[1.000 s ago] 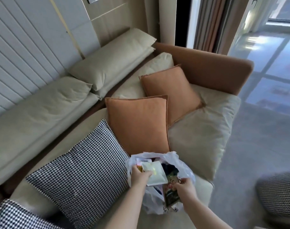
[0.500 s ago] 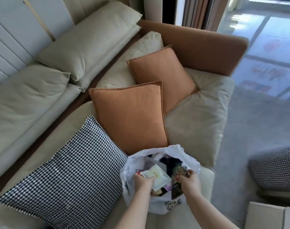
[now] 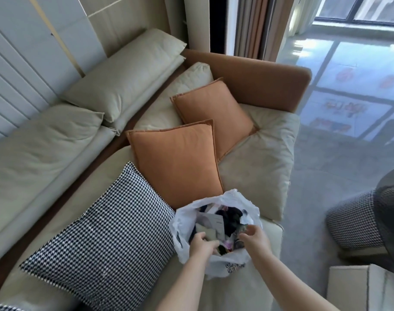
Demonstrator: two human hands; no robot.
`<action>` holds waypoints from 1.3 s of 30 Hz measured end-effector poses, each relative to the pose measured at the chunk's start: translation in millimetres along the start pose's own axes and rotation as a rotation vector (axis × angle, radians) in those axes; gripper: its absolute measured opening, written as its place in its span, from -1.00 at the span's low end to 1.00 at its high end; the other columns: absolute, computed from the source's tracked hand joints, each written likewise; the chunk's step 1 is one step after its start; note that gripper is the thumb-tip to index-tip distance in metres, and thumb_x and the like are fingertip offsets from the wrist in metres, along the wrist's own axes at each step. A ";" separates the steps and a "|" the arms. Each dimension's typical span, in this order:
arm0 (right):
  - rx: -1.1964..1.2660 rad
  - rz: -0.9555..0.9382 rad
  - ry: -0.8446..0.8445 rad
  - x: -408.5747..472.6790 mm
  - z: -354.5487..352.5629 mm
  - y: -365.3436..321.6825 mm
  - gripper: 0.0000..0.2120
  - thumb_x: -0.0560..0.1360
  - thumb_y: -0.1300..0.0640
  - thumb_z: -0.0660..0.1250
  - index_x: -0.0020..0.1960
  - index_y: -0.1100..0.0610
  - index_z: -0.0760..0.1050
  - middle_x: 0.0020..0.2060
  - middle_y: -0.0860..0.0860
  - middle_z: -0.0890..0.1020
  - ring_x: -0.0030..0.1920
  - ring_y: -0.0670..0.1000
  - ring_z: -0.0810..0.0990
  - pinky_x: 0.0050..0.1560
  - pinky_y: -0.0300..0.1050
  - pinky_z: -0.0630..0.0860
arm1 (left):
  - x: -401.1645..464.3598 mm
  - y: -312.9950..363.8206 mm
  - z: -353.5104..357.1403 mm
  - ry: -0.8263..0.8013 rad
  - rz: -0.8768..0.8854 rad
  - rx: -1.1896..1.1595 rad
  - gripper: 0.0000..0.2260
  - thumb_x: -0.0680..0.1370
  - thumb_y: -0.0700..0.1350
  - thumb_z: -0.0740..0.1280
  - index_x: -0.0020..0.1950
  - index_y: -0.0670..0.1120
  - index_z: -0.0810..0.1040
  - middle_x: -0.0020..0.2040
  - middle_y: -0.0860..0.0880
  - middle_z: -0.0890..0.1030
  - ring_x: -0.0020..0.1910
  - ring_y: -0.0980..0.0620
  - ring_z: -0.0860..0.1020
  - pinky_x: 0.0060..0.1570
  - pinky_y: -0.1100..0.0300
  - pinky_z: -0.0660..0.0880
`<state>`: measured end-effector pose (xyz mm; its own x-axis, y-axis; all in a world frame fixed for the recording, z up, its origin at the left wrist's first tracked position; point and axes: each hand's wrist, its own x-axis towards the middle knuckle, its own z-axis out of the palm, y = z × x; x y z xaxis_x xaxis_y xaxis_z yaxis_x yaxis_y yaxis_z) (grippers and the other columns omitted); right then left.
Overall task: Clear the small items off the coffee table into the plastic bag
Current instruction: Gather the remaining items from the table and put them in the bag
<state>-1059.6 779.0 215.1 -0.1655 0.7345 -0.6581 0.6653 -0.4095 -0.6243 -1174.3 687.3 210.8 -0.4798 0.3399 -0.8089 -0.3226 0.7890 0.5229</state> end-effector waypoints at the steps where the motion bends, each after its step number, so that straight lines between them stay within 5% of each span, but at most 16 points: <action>1: -0.011 -0.015 -0.013 -6.5 -5.5 0.9 -0.73 0.45 0.26 0.34 0.14 0.18 0.46 -0.13 0.03 0.57 -0.12 0.05 0.55 -0.08 -0.09 0.47 | -7.9 1.1 1.8 -0.018 0.025 0.019 -0.45 0.49 -0.19 0.38 0.45 -0.12 0.29 0.17 -0.08 0.56 -0.18 0.05 0.59 -0.19 0.24 0.47; 7: -0.193 -0.141 -0.024 -48.5 -51.3 16.5 -0.78 0.49 0.22 0.24 0.12 0.12 0.50 -0.01 0.07 0.58 -0.02 0.06 0.54 -0.02 -0.14 0.46 | -63.2 8.7 19.4 -0.114 0.188 0.202 -0.77 0.50 -0.12 0.35 0.14 -0.01 0.45 0.09 -0.02 0.52 -0.30 0.14 0.53 -0.39 0.34 0.38; 10: -0.258 -0.172 -0.013 -69.7 -78.9 29.4 -0.74 0.49 0.18 0.23 0.16 0.08 0.51 0.06 0.05 0.60 -0.01 0.02 0.55 -0.12 -0.22 0.42 | -92.5 10.1 37.5 -0.131 0.272 0.316 -0.70 0.50 -0.08 0.33 0.23 -0.05 0.44 0.15 -0.05 0.56 -0.12 0.04 0.60 -0.14 0.20 0.51; 13: -0.321 -0.187 0.011 -94.1 -107.9 49.3 -0.72 0.49 0.07 0.23 0.18 0.01 0.50 0.11 0.02 0.60 0.10 0.07 0.56 0.05 -0.16 0.49 | -124.1 4.8 62.4 -0.158 0.352 0.442 -0.67 0.51 -0.06 0.32 0.26 -0.08 0.45 0.20 -0.06 0.54 0.12 -0.05 0.58 0.19 0.10 0.49; 21: -0.598 -0.282 0.201 -164.8 -189.0 147.9 -0.73 0.50 0.02 0.14 0.13 0.02 0.50 0.15 0.01 0.57 0.20 0.07 0.51 0.12 -0.09 0.39 | -221.7 -38.4 154.5 -0.207 0.568 0.816 -0.69 0.50 0.02 0.30 0.18 -0.08 0.56 0.16 -0.05 0.61 0.16 -0.01 0.54 0.14 0.22 0.43; 39: -0.259 0.077 0.506 -293.5 -292.3 381.3 -0.78 0.50 -0.02 0.19 0.07 0.01 0.51 0.06 0.00 0.62 0.07 0.06 0.57 -0.06 -0.12 0.46 | -335.5 -163.6 306.4 -0.461 0.971 1.339 -0.74 0.50 0.07 0.26 0.10 0.02 0.60 0.12 0.01 0.62 0.13 0.02 0.56 0.07 0.18 0.50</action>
<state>-544.6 565.5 293.3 0.2171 0.9014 -0.3748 0.8290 -0.3729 -0.4168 -710.6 601.1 314.2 0.2620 0.8339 -0.4858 0.8914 -0.0163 0.4529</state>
